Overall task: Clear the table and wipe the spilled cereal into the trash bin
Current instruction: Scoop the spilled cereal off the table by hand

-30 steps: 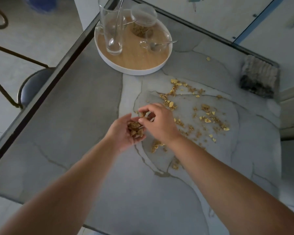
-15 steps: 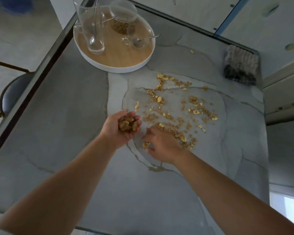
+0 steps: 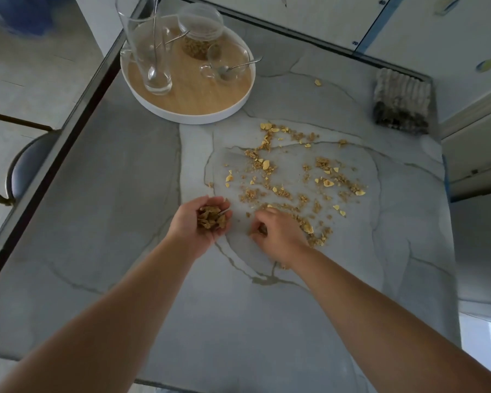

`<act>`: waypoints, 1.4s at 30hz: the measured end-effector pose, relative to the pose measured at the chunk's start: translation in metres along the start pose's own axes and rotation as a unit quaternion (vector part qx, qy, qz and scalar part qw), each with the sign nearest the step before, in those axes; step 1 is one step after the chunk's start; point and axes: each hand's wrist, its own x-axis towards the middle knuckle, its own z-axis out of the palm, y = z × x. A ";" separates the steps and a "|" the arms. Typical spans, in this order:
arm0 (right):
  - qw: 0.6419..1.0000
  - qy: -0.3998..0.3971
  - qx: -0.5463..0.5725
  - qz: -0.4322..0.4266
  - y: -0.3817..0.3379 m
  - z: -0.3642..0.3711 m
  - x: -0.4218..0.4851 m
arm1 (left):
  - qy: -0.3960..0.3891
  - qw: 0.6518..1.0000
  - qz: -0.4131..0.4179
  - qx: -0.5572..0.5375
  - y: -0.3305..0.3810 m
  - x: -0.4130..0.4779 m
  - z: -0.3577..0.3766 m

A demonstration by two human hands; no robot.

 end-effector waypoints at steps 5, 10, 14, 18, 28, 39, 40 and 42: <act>0.981 0.136 0.136 0.040 -0.007 -0.010 -0.004 | -0.004 0.999 -0.020 0.047 -0.008 0.001 0.008; 0.970 0.144 0.196 -0.009 -0.028 -0.027 -0.010 | -0.053 0.994 -0.079 0.049 -0.019 0.001 0.030; 0.956 0.205 0.208 0.032 -0.005 -0.038 -0.022 | -0.094 0.990 -0.093 0.052 -0.029 0.002 0.048; 0.953 0.202 0.134 0.183 0.052 -0.036 -0.039 | -0.103 0.992 -0.066 0.032 -0.038 0.004 0.058; 0.970 0.096 0.026 0.223 0.071 -0.009 -0.052 | -0.106 0.991 -0.062 0.044 -0.049 0.002 0.064; 0.856 0.195 0.349 0.327 0.078 -0.022 -0.045 | -0.078 0.996 -0.042 0.021 -0.034 0.003 0.048; 0.782 0.217 0.463 0.356 0.079 -0.026 -0.045 | -0.078 0.996 -0.039 0.019 -0.033 0.003 0.048; 0.622 0.243 0.654 0.356 0.080 -0.032 -0.049 | -0.076 0.996 -0.034 0.019 -0.032 0.003 0.047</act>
